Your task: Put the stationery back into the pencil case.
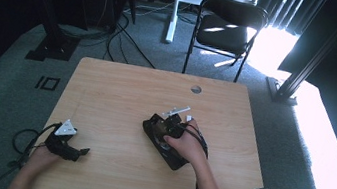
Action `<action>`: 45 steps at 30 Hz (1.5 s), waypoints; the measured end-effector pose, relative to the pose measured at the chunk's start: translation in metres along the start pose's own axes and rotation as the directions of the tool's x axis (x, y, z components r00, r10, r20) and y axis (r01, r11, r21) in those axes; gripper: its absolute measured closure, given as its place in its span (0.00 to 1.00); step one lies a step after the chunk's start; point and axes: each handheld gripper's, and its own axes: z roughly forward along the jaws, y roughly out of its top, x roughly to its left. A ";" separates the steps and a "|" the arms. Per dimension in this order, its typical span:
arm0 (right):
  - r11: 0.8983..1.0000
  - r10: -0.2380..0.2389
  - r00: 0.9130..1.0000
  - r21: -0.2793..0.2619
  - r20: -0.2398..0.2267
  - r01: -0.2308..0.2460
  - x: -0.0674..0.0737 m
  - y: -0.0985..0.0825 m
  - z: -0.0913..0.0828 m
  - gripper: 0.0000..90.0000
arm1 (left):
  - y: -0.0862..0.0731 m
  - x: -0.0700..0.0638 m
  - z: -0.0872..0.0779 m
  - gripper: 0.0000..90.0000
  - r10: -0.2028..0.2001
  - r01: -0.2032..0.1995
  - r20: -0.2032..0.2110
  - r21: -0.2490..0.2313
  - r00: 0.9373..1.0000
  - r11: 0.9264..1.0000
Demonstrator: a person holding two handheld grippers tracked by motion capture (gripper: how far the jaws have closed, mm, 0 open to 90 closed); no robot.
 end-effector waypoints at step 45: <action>0.961 0.276 0.937 -0.094 0.213 -0.261 -0.107 -0.021 0.018 0.56 | 0.000 0.000 0.000 0.02 0.000 0.000 0.000 0.000 1.000 1.000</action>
